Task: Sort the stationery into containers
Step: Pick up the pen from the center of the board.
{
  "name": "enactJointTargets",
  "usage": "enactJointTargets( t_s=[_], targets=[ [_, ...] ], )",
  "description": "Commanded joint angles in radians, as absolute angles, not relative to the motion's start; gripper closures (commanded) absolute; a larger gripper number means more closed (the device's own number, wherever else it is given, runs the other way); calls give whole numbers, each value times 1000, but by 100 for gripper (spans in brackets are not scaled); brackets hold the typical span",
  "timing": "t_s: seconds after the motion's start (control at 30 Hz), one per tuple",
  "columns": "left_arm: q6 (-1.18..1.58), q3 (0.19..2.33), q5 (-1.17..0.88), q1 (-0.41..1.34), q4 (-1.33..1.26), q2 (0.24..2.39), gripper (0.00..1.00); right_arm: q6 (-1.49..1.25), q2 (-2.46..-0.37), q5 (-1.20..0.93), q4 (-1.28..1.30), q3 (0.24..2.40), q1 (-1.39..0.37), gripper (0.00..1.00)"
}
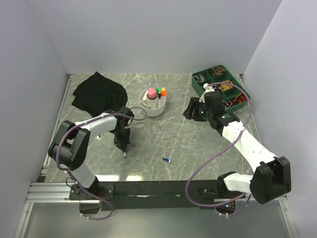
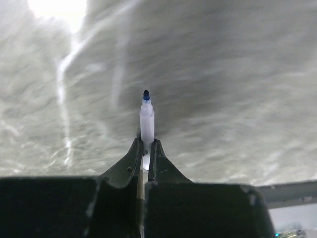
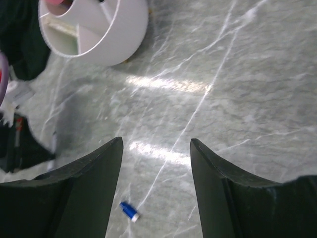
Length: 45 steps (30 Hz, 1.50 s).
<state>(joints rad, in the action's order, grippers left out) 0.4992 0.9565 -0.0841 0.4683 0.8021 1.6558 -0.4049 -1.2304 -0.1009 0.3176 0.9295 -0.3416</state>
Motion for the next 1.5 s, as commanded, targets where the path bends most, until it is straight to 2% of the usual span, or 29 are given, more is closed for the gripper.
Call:
enactJointTargets(
  t_s=[0.0,0.1,0.13,0.27,0.4,0.5,0.57,0.7,0.73,0.93,1.47],
  targets=[
    [359,1080,-173,489,753,1586,99,-459,-1183,-400,327,966,-250,34],
    [227,1192,-250,489,755,1533,99,-649,-1193,-780,212,890,-180,32],
    [156,1244,-293,489,753,1525,99,-713,-1193,-924,34,856,-161,32],
    [-32,1339,-507,483,744,1508,99,-804,-1204,-1012,-227,834,-161,32],
    [-225,1434,-841,472,822,1528,99,-845,-1238,-1023,-380,873,-161,33],
    [-278,1522,-934,471,857,1558,99,-880,-1253,-1049,-482,911,-172,32],
    [-272,1569,-991,468,870,1577,99,-850,-1259,-1055,-465,951,-187,32],
    [-242,1635,-1072,468,854,1603,99,-589,-1230,-933,-235,1014,-262,34],
    [-226,1646,-1107,468,848,1609,99,-572,-1207,-922,-250,999,-277,34],
    [-132,1675,-1213,460,764,1631,99,-525,-1186,-810,-275,962,-360,39],
    [37,1660,-1295,454,608,1637,99,-545,-1253,-859,-407,989,-420,50]
  ],
)
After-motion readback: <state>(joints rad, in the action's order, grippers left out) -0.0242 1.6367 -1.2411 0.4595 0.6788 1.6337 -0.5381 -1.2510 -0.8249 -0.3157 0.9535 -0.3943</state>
